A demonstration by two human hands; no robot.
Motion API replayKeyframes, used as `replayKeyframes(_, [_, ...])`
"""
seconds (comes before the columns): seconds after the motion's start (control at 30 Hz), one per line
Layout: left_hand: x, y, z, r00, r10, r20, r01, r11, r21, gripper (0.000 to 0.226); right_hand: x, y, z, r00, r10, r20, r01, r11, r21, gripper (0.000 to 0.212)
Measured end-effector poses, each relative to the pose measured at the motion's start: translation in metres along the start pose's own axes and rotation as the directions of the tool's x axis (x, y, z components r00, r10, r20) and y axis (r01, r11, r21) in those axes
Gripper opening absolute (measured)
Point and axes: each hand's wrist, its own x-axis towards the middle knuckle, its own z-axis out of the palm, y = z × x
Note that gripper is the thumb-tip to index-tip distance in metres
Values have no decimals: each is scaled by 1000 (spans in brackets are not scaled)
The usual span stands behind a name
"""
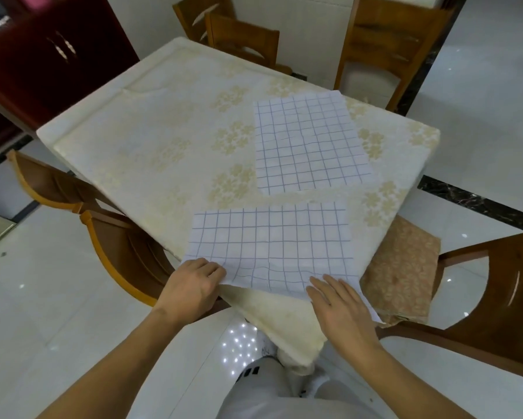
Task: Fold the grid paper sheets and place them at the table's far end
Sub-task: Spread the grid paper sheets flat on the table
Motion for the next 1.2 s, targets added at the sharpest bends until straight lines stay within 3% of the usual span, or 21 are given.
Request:
replayKeyframes(0.13, [21, -8, -3, 995, -87, 40, 85, 995, 52, 11, 30, 16, -5, 1000, 5, 11, -5, 1000, -12, 23])
replayKeyframes(0.37, [92, -42, -7, 992, -119, 46, 108, 975, 192, 17, 108, 54, 6, 995, 1, 101, 6, 997, -73, 44])
replayKeyframes(0.63, [178, -101, 13, 976, -112, 187, 49, 948, 313, 24, 201, 90, 47, 965, 80, 252, -50, 991, -125, 55])
replayKeyframes(0.8, [206, -119, 44, 948, -178, 264, 114, 963, 243, 34, 226, 99, 88, 934, 150, 324, -118, 986, -118, 46])
replayKeyframes(1.0, [192, -105, 76, 964, -259, 63, 262, 964, -51, 53, 222, 96, 110, 939, 245, 243, -231, 969, -84, 30])
replayKeyframes(1.2, [167, -64, 97, 987, -148, 59, 157, 968, -198, 63, 185, 63, 105, 930, 252, 268, -257, 966, -19, 53])
